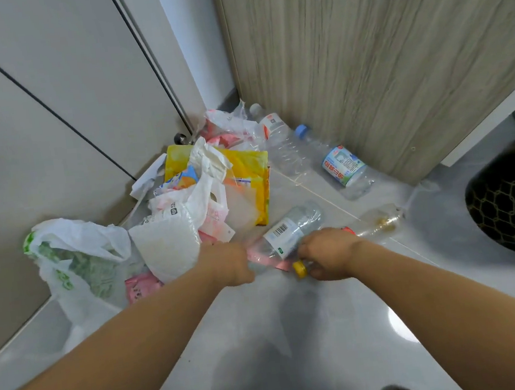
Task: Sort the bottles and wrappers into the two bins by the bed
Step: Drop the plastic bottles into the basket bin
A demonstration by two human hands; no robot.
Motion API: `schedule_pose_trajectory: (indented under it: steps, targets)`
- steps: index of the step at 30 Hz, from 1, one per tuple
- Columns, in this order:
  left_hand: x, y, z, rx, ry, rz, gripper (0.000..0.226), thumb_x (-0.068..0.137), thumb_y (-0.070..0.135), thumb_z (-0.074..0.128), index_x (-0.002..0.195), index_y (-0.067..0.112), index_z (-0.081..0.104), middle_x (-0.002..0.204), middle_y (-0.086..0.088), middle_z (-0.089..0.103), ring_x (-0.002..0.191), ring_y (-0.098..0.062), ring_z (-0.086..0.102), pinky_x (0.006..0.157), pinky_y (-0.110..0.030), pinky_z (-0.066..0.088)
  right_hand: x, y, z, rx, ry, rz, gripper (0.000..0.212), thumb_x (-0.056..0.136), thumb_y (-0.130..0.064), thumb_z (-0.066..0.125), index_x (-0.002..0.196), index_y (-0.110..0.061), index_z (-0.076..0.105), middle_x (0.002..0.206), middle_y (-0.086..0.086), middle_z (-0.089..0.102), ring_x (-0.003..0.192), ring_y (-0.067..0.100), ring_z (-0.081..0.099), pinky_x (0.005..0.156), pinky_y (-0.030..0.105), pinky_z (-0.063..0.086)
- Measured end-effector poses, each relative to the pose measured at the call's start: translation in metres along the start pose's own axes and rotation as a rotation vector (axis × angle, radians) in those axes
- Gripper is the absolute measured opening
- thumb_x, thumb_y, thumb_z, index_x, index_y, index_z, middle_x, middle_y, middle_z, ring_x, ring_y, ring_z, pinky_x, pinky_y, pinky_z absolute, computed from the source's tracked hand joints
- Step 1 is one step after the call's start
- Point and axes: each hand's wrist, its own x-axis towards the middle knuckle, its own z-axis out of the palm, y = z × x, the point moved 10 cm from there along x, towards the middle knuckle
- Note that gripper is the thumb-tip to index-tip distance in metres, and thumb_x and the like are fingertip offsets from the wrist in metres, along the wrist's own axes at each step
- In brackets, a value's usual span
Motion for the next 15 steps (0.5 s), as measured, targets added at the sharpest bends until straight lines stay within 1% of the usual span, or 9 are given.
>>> schedule_pose_trajectory:
  steps: [2, 4, 5, 7, 8, 10, 12, 14, 15]
  targets:
    - [-0.003, -0.002, -0.011, -0.138, -0.006, -0.002, 0.038, 0.080, 0.046, 0.059, 0.109, 0.022, 0.058, 0.111, 0.000, 0.066, 0.103, -0.022, 0.061, 0.083, -0.030, 0.044, -0.001, 0.013, -0.019, 0.085, 0.044, 0.073, 0.029, 0.083, -0.033, 0.055, 0.110, -0.022, 0.062, 0.118, 0.003, 0.063, 0.107, 0.027, 0.060, 0.086, 0.031, 0.048]
    - [-0.009, -0.002, -0.029, -0.299, 0.003, 0.006, 0.038, 0.080, 0.042, 0.064, 0.108, 0.018, 0.057, 0.111, -0.004, 0.064, 0.100, -0.023, 0.060, 0.079, -0.029, 0.047, -0.007, 0.021, -0.036, 0.150, 0.082, 0.123, 0.029, 0.084, -0.033, 0.056, 0.110, -0.021, 0.060, 0.119, 0.003, 0.061, 0.107, 0.026, 0.059, 0.082, 0.029, 0.046]
    - [-0.013, -0.003, -0.043, -0.360, 0.038, 0.016, 0.035, 0.081, 0.041, 0.065, 0.104, 0.017, 0.057, 0.109, -0.005, 0.063, 0.098, -0.024, 0.059, 0.077, -0.030, 0.047, -0.011, 0.023, -0.045, 0.170, 0.094, 0.137, 0.030, 0.084, -0.033, 0.057, 0.110, -0.020, 0.059, 0.121, 0.003, 0.060, 0.109, 0.026, 0.058, 0.081, 0.029, 0.044]
    - [-0.027, -0.005, -0.081, -0.465, 0.176, 0.054, 0.026, 0.079, 0.042, 0.065, 0.086, 0.020, 0.053, 0.096, -0.002, 0.062, 0.089, -0.022, 0.056, 0.068, -0.030, 0.045, -0.023, 0.026, -0.066, 0.197, 0.127, 0.171, 0.029, 0.085, -0.033, 0.057, 0.109, -0.018, 0.058, 0.119, 0.005, 0.059, 0.108, 0.026, 0.057, 0.080, 0.031, 0.045]
    - [-0.035, -0.005, -0.102, -0.526, 0.262, 0.075, 0.027, 0.078, 0.045, 0.065, 0.081, 0.021, 0.052, 0.088, 0.000, 0.060, 0.083, -0.021, 0.055, 0.064, -0.030, 0.043, -0.030, 0.028, -0.079, 0.209, 0.147, 0.191, 0.028, 0.085, -0.034, 0.057, 0.107, -0.017, 0.057, 0.116, 0.005, 0.060, 0.106, 0.027, 0.058, 0.079, 0.031, 0.045]
    - [-0.053, -0.004, -0.143, -0.631, 0.429, 0.092, 0.029, 0.075, 0.047, 0.065, 0.080, 0.021, 0.054, 0.079, 0.002, 0.057, 0.074, -0.019, 0.055, 0.060, -0.031, 0.042, -0.045, 0.035, -0.109, 0.255, 0.180, 0.243, 0.027, 0.085, -0.035, 0.059, 0.102, -0.014, 0.057, 0.108, 0.007, 0.061, 0.102, 0.028, 0.058, 0.078, 0.032, 0.044]
    - [-0.073, -0.002, -0.181, -0.715, 0.566, 0.078, 0.024, 0.075, 0.041, 0.066, 0.082, 0.021, 0.056, 0.076, 0.003, 0.059, 0.070, -0.017, 0.057, 0.056, -0.030, 0.042, -0.064, 0.044, -0.140, 0.342, 0.228, 0.284, 0.025, 0.084, -0.036, 0.062, 0.096, -0.014, 0.058, 0.097, 0.006, 0.060, 0.096, 0.026, 0.057, 0.076, 0.031, 0.045]
    - [-0.087, 0.004, -0.212, -0.798, 0.655, 0.082, 0.021, 0.073, 0.037, 0.068, 0.085, 0.022, 0.058, 0.077, 0.004, 0.062, 0.073, -0.017, 0.061, 0.060, -0.032, 0.049, -0.084, 0.054, -0.172, 0.416, 0.297, 0.311, 0.021, 0.081, -0.037, 0.067, 0.079, -0.019, 0.055, 0.081, -0.001, 0.057, 0.084, 0.022, 0.056, 0.063, 0.027, 0.041]
    - [-0.094, 0.006, -0.224, -0.848, 0.682, 0.087, 0.020, 0.072, 0.034, 0.069, 0.085, 0.023, 0.059, 0.077, 0.005, 0.064, 0.072, -0.016, 0.062, 0.060, -0.033, 0.050, -0.095, 0.057, -0.185, 0.437, 0.323, 0.328, 0.024, 0.081, -0.037, 0.068, 0.071, -0.022, 0.051, 0.075, -0.003, 0.054, 0.079, 0.020, 0.054, 0.058, 0.026, 0.038]
